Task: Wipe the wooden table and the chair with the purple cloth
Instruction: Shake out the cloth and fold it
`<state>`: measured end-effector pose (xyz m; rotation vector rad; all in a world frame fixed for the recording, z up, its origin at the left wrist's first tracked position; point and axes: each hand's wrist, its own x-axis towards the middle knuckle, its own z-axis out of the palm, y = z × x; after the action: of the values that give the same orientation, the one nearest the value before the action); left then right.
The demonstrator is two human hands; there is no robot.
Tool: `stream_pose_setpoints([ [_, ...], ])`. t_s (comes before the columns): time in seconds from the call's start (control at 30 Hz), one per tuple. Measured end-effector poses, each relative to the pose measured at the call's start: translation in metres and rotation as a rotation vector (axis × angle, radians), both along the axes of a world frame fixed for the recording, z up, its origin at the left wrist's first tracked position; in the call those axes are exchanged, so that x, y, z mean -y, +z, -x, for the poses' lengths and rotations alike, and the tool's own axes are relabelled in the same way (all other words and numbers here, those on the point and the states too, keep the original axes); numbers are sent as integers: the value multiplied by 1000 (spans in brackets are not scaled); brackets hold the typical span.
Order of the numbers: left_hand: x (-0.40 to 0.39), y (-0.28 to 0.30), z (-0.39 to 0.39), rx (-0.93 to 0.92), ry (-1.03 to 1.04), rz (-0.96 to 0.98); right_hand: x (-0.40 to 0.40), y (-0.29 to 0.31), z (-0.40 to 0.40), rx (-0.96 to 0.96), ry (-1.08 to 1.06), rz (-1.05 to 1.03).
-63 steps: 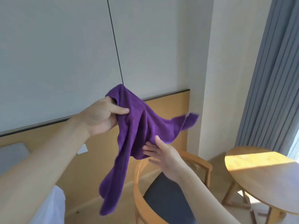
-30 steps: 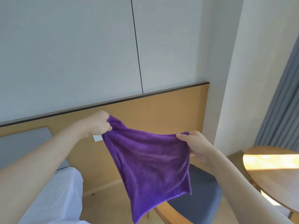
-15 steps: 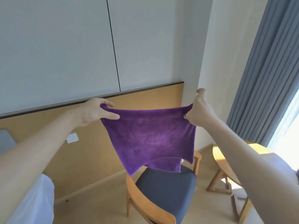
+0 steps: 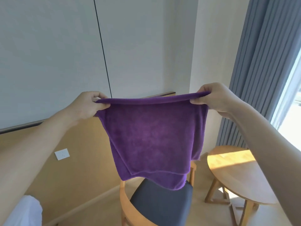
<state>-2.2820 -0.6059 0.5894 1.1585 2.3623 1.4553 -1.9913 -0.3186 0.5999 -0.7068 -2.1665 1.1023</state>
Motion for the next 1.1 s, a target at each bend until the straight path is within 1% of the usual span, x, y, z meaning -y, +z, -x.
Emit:
stream_pose_setpoints([
  [0.07, -1, -1, -2, 15, 27, 67, 2, -2, -6, 38, 58, 77],
  [0.13, -4, -6, -8, 76, 87, 107, 9, -7, -9, 64, 137, 222],
  [0.23, -13, -21, -24, 334, 136, 84, 24, -20, -6, -6, 154, 468],
  [0.3, -22, -30, -40, 509, 100, 60, 37, -26, 1, -62, 129, 587],
  [0.37, -34, -34, -56, 610, 39, 19, 47, -28, 11, -109, 106, 670],
  [0.43, -47, -32, -73, 637, -58, -9, 60, -26, 23, -157, 125, 730],
  [0.5, -57, -26, -91, 625, -181, -30, 76, -22, 34, -203, 185, 761],
  [0.6, -67, -17, -110, 565, -409, -45, 101, -19, 51, -295, 313, 766],
  [0.67, -68, -13, -116, 487, -489, -56, 111, -18, 54, -340, 397, 822],
  [0.7, -68, -12, -117, 448, -493, -68, 112, -18, 54, -346, 440, 825],
  [0.73, -67, -12, -115, 415, -477, -83, 112, -18, 53, -332, 468, 784],
  [0.77, -65, -13, -111, 396, -446, -97, 111, -19, 52, -307, 467, 695],
  [0.8, -63, -14, -108, 390, -413, -105, 107, -20, 51, -278, 430, 558],
  [0.87, -60, -17, -105, 389, -383, -92, 99, -24, 50, -212, 277, 228],
  [0.9, -58, -18, -105, 392, -390, -86, 93, -27, 52, -180, 217, 104],
  [0.93, -57, -18, -105, 401, -407, -85, 89, -31, 53, -131, 214, 35],
  [0.97, -57, -19, -106, 416, -427, -89, 86, -35, 54, -68, 271, 13],
  [1.03, -55, -19, -105, 449, -461, -99, 79, -48, 55, 43, 428, 88],
  [1.1, -52, -18, -101, 443, -468, -87, 72, -63, 56, 105, 481, 152],
])
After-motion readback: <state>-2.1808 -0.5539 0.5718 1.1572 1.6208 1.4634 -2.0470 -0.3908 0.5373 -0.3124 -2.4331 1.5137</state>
